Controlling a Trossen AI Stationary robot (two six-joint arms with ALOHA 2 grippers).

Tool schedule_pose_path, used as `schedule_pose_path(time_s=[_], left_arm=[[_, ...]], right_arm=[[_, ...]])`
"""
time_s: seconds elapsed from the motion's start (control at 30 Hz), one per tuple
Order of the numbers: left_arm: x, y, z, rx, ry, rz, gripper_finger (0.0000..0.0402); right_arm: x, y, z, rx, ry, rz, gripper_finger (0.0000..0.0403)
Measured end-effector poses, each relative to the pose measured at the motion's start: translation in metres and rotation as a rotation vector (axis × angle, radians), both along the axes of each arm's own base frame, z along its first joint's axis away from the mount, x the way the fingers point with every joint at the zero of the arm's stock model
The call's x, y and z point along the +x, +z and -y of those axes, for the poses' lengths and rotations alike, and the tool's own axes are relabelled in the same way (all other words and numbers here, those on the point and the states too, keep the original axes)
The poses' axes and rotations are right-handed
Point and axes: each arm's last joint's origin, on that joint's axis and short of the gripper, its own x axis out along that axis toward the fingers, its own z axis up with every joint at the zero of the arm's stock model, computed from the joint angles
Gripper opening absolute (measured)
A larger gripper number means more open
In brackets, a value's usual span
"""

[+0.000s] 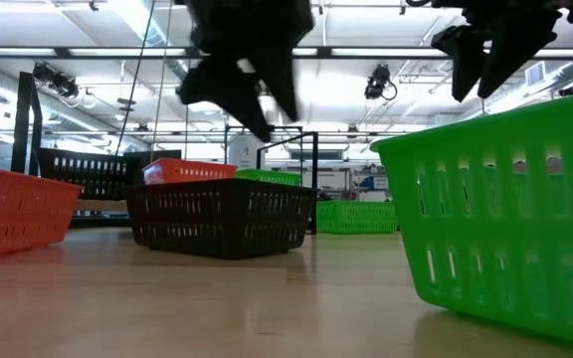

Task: Stack baskets on shelf by color
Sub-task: Stack the top black bin on top of the black bin on the shelf

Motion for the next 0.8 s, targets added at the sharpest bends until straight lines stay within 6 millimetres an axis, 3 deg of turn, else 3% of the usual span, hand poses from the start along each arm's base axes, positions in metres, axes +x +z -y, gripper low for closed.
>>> schedule_pose_path(time_s=[0.17,0.3,0.53,0.8], left_arm=[[0.009,-0.008,0.003,-0.045,-0.013,0.03,0.0259],[0.012,-0.015,0.005,-0.065,-0.008,0.021,0.0279],[0.012,-0.042,0.003,-0.035,0.005,-0.111,0.0272],[0.008,-0.054,-0.002,0.048,0.002,-0.199,0.0235]], right_arm=[[0.001,0.0,0.0,-0.005,0.015,0.009,0.0213],[0.002,0.001,0.0,-0.009,0.014,0.021,0.0213],[0.003,0.001,0.0,-0.015,0.007,0.031,0.0213],[0.003,0.001,0.0,-0.004,-0.018,0.037,0.0213]])
